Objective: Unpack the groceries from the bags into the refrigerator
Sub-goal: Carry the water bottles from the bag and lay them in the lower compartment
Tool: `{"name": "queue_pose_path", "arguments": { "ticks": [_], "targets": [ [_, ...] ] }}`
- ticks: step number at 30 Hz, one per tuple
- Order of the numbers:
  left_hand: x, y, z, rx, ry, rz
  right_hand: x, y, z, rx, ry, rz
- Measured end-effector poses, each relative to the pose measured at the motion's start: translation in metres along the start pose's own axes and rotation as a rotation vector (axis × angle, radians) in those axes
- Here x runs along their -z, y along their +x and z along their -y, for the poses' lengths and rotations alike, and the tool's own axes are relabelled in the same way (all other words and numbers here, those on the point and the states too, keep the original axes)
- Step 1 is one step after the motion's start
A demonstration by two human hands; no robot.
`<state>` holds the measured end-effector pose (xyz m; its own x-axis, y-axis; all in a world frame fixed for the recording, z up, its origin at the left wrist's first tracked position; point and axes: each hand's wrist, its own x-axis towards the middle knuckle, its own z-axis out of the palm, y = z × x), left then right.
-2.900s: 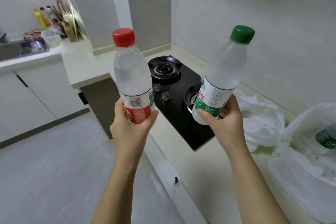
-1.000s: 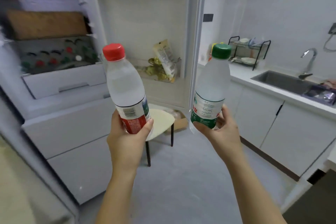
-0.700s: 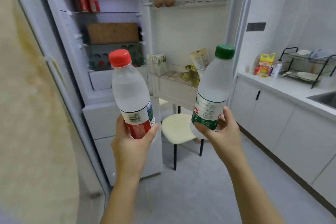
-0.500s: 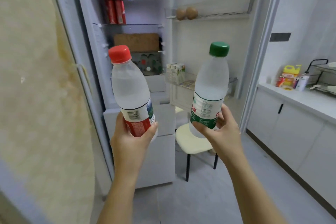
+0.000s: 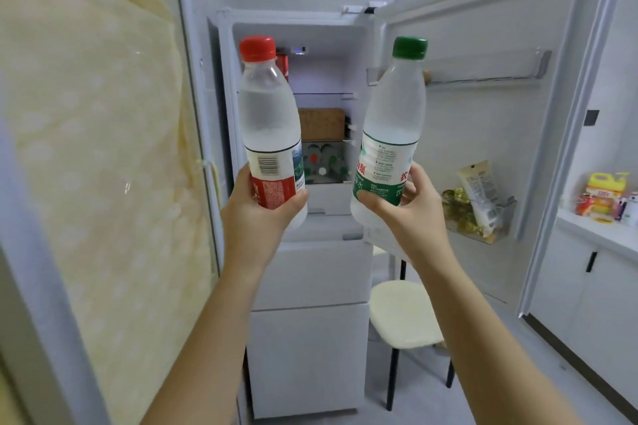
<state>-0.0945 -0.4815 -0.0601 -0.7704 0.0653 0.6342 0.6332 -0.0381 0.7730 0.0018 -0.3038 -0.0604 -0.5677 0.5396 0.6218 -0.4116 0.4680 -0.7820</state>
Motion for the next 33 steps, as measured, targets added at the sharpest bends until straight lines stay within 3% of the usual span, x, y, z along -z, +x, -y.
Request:
{"name": "queue_pose_path", "arguments": {
  "ticks": [17,33],
  "targets": [
    [0.026,0.066,0.026,0.022,0.04,0.009,-0.058,0.047,-0.009,0.008,-0.005,0.03],
    [-0.013,0.097,0.082,0.071,0.11,0.0,-0.069,0.091,-0.072,-0.063,0.013,0.053]
  ]
}}
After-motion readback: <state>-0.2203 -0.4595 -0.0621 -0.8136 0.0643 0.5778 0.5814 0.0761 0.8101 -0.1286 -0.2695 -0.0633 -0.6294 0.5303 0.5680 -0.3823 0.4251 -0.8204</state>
